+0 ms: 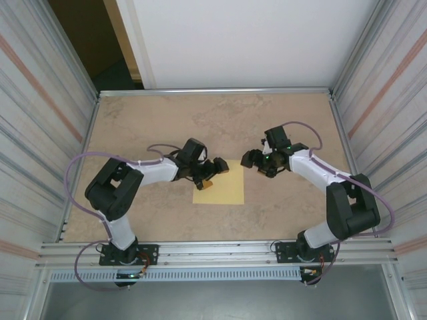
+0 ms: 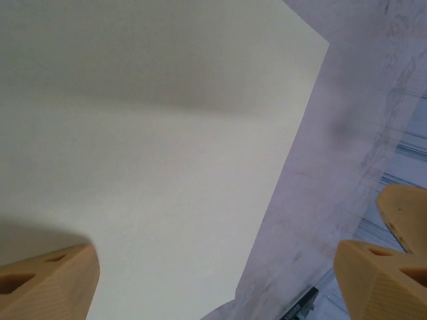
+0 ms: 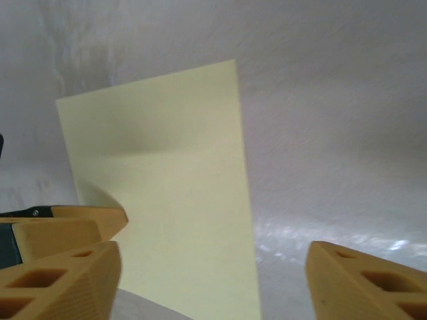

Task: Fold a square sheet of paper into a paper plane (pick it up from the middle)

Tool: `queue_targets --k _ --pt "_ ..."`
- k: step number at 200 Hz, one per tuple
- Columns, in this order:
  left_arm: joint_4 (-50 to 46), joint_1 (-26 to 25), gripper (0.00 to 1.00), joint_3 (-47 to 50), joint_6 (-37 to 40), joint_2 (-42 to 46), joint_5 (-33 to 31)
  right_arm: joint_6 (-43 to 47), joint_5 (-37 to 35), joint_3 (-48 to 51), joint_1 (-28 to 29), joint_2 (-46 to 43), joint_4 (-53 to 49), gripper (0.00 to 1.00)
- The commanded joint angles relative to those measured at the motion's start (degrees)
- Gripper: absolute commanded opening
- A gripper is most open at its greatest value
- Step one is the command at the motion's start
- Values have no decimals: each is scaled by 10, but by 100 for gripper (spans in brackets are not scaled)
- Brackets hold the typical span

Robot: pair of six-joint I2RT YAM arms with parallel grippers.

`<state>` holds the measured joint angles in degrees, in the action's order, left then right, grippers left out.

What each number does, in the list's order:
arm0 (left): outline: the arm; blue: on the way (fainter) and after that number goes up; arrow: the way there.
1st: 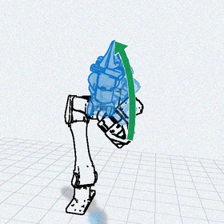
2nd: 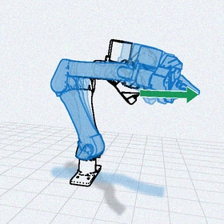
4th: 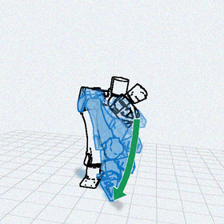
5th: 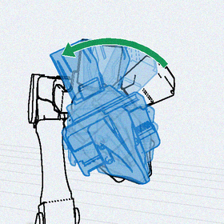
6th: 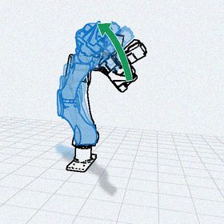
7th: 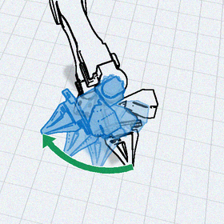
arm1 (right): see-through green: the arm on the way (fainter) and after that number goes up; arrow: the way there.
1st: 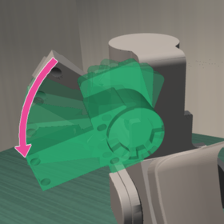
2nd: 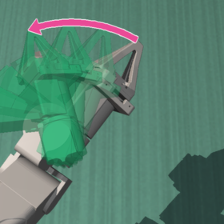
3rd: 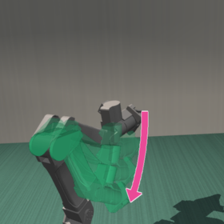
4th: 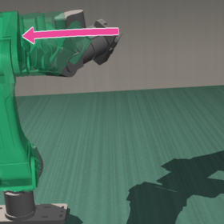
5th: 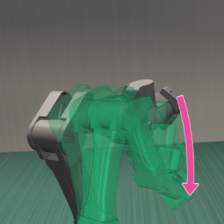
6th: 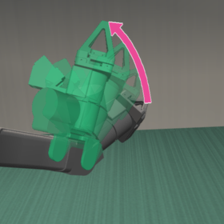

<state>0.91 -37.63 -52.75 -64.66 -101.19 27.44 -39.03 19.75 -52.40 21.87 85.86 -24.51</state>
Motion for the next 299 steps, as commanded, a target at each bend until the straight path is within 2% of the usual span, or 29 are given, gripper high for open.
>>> queue_targets --k 1,35,79,134,180,235,269,299 --pt "-21 3 91 3 -49 30 0 -18 15 -10 24 32 -9 63" --pt "-146 10 89 -71 61 43 -44 -30 29 -19 38 70 24 50" --pt "-181 20 90 -84 159 26 -50 -28 39 -38 57 125 36 39" --pt "-212 22 93 -106 208 -2 -50 -25 32 -40 58 148 38 39" --pt "-208 22 94 -101 216 -23 -50 -23 27 -31 58 155 41 39" --pt "-182 26 96 -72 221 5 -42 -15 20 -27 57 160 39 39" --pt "-220 31 95 -78 246 28 -83 -14 22 -29 56 143 38 39" --pt "-201 48 90 -54 241 28 -58 -12 30 -33 53 116 46 39"
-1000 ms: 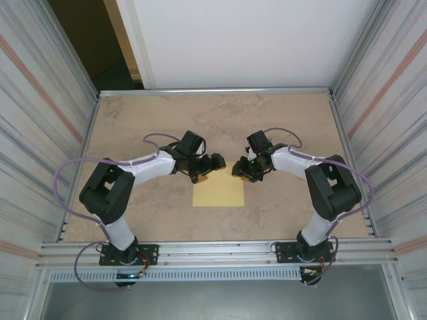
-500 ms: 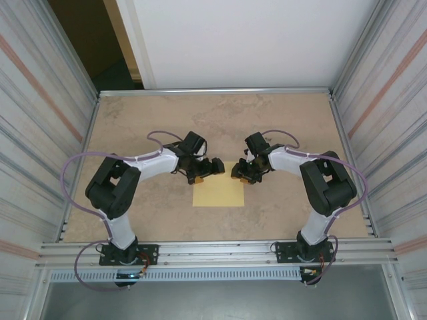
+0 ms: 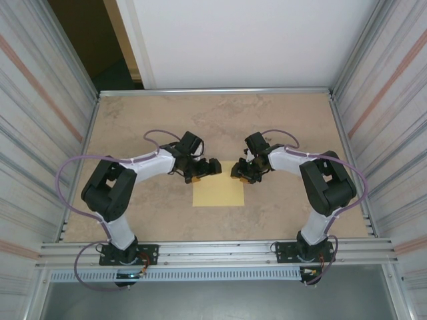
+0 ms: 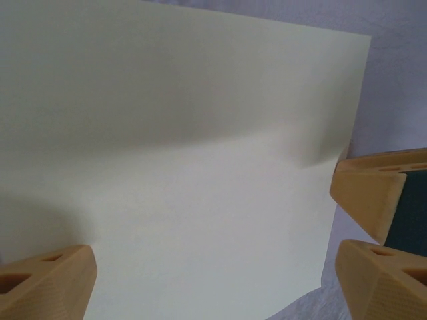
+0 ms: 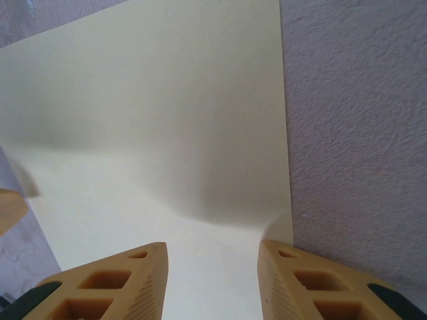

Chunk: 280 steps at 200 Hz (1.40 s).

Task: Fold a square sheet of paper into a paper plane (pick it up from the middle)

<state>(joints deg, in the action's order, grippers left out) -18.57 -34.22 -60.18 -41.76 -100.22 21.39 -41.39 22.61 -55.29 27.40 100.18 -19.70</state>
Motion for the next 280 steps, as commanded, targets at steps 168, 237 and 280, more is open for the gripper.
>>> queue_targets --k 168,237,280 --pt "98 24 86 116 -10 0 31 5 5 16 8 37 18 40" --pt "245 49 99 198 -46 23 91 -8 17 -16 28 65 36 40" --pt "189 50 95 182 -28 32 71 -24 30 -39 55 80 50 39"
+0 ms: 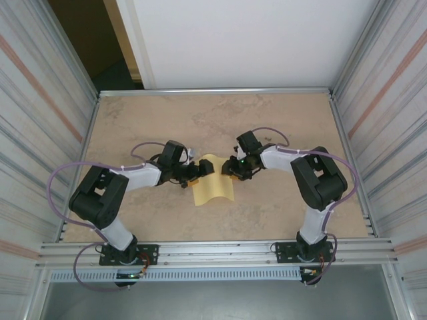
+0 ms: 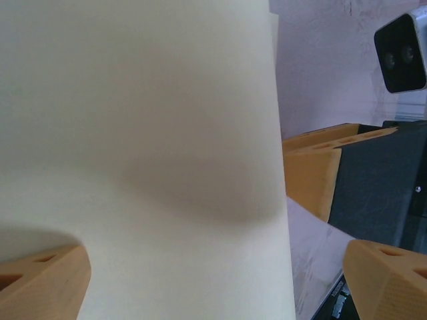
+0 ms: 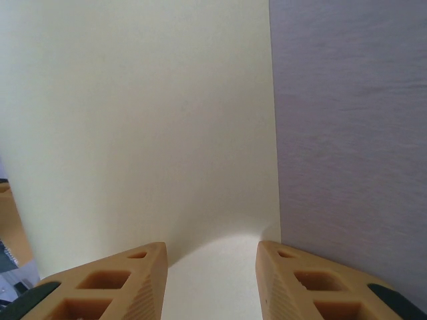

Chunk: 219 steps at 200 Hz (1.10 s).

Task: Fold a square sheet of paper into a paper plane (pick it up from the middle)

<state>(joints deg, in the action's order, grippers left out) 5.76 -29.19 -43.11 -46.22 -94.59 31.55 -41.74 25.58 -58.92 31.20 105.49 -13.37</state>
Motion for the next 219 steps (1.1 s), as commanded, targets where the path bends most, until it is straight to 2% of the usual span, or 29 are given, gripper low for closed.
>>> queue_targets --k 1,39,83,112,157,195,219 --pt "-55 -1 95 11 17 -24 -32 -22 0 -4 18 28 -13 39" --pt "-86 -2 89 -2 15 -41 -42 -54 16 1 34 40 30 39" --pt "-130 -9 87 -23 24 -58 -59 -68 23 0 41 52 52 38" --pt "-178 -15 79 -43 37 -66 -89 -73 21 5 41 51 57 38" --pt "-193 -16 67 -45 35 -76 -112 -82 18 24 39 40 80 37" --pt "-201 -17 50 -48 45 -83 -121 -89 20 38 32 26 96 37" --pt "-200 -17 44 -52 56 -74 -125 -95 20 52 20 -7 114 37"
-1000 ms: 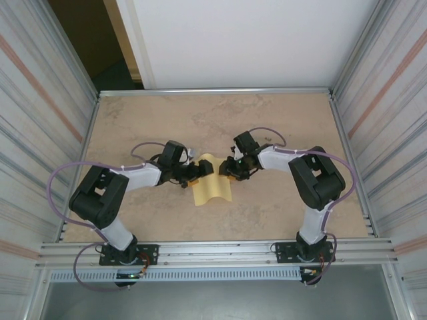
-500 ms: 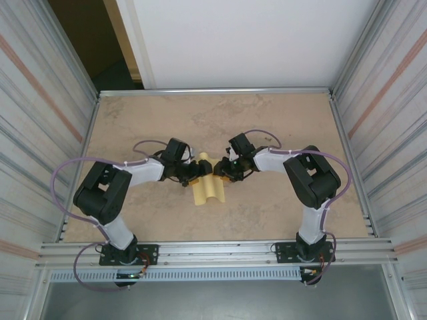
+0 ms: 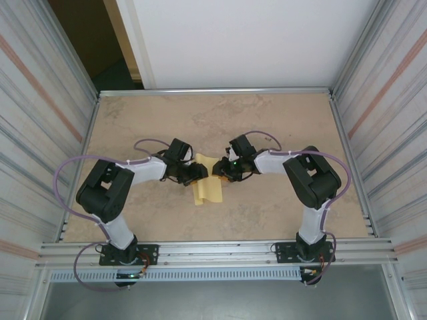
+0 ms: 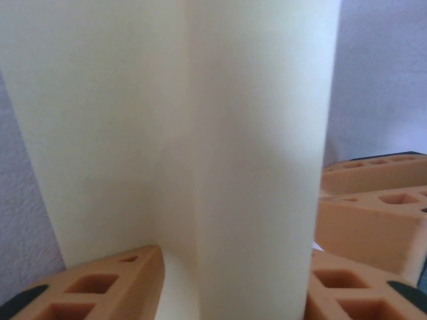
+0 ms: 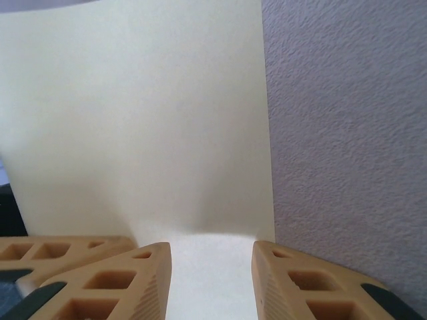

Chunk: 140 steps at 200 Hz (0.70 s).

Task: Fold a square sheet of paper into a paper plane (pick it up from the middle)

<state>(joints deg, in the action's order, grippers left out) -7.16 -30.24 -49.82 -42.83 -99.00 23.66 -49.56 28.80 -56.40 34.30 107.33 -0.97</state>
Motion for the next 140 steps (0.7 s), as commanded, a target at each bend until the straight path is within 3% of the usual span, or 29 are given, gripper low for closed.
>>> queue_targets --k 1,62,91,111,140 --pt "-71 -6 43 15 22 -29 -45 -17 -13 28 -12 -27 -9 37" --pt "-48 -3 27 8 63 31 -21 -20 -32 98 -62 -132 47 38" --pt "-31 1 25 -4 73 80 24 -18 -24 134 -101 -194 69 42" --pt "-14 5 25 -23 72 114 66 -8 10 145 -131 -233 78 48" --pt "24 13 25 -57 43 147 136 -13 116 144 -177 -264 111 64"
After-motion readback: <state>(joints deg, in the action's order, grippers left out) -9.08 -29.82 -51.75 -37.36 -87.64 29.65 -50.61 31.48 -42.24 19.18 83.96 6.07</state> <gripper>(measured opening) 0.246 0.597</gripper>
